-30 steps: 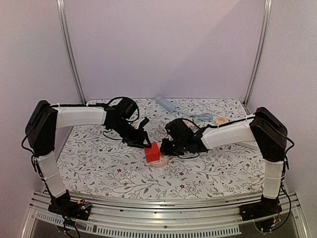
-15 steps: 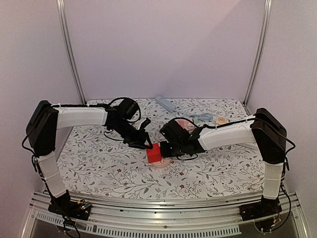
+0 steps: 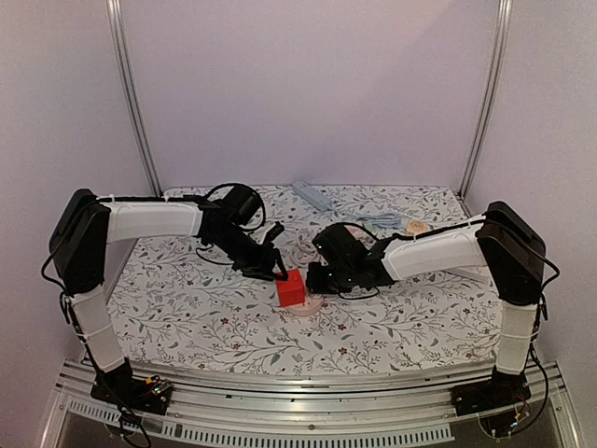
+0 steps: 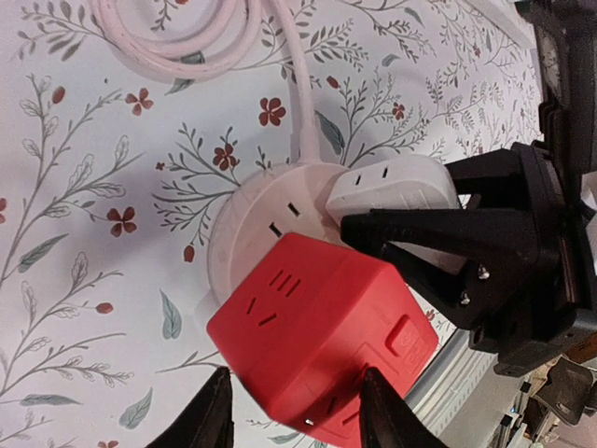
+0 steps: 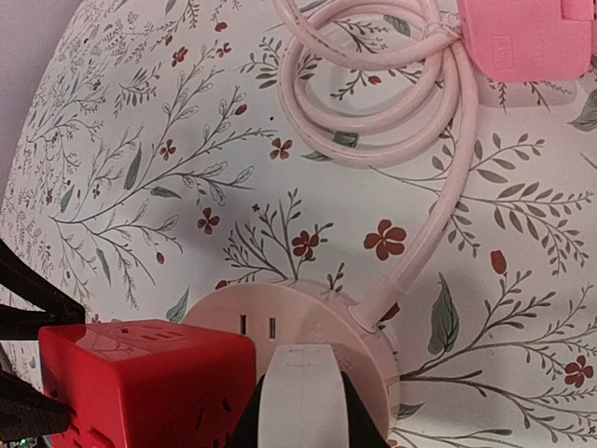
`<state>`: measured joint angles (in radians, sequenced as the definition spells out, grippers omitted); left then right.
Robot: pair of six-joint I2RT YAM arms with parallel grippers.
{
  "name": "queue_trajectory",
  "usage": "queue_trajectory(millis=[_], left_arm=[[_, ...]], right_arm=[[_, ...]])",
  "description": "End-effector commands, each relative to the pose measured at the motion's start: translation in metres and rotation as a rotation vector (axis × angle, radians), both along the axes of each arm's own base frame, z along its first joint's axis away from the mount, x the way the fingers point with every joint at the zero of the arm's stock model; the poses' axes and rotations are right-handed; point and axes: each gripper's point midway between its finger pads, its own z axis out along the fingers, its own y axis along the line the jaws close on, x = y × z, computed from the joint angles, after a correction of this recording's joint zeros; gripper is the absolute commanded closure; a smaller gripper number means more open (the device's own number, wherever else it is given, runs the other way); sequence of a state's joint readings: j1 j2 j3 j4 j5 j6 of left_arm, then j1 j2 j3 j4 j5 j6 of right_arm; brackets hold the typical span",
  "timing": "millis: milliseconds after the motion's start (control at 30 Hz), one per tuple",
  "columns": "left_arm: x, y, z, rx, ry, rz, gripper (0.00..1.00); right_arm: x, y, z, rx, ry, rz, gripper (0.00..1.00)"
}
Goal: Pull the plug off the socket
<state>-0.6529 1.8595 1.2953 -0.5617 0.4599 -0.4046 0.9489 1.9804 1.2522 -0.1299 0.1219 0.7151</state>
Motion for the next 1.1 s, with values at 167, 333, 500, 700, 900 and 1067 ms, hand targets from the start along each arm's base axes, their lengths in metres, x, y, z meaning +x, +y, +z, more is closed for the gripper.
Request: queue_trajectory(millis=[167, 333, 500, 700, 900, 1067], left_arm=[[-0.009, 0.017, -0.037, 0.135, 0.051, 0.008, 0.56], [-0.008, 0.017, -0.038, 0.138, 0.050, 0.007, 0.56], [-0.008, 0.017, -0.039, 0.140, 0.052, 0.008, 0.56], [-0.009, 0.017, -0.039, 0.142, 0.052, 0.007, 0.56], [-0.009, 0.016, -0.040, 0.142, 0.052, 0.004, 0.56], [-0.010, 0.015, -0.041, 0.143, 0.055, 0.000, 0.56]], right_arm=[[0.000, 0.007, 0.020, 0.127, 0.030, 0.007, 1.00], [-0.002, 0.007, 0.023, 0.113, 0.010, 0.013, 1.00], [-0.009, 0.008, 0.030, 0.059, -0.019, 0.030, 1.00], [-0.015, 0.009, 0.035, -0.051, -0.074, 0.060, 1.00], [-0.015, 0.002, 0.034, -0.124, -0.100, 0.050, 1.00], [-0.014, 0.001, 0.034, -0.129, -0.102, 0.047, 1.00]])
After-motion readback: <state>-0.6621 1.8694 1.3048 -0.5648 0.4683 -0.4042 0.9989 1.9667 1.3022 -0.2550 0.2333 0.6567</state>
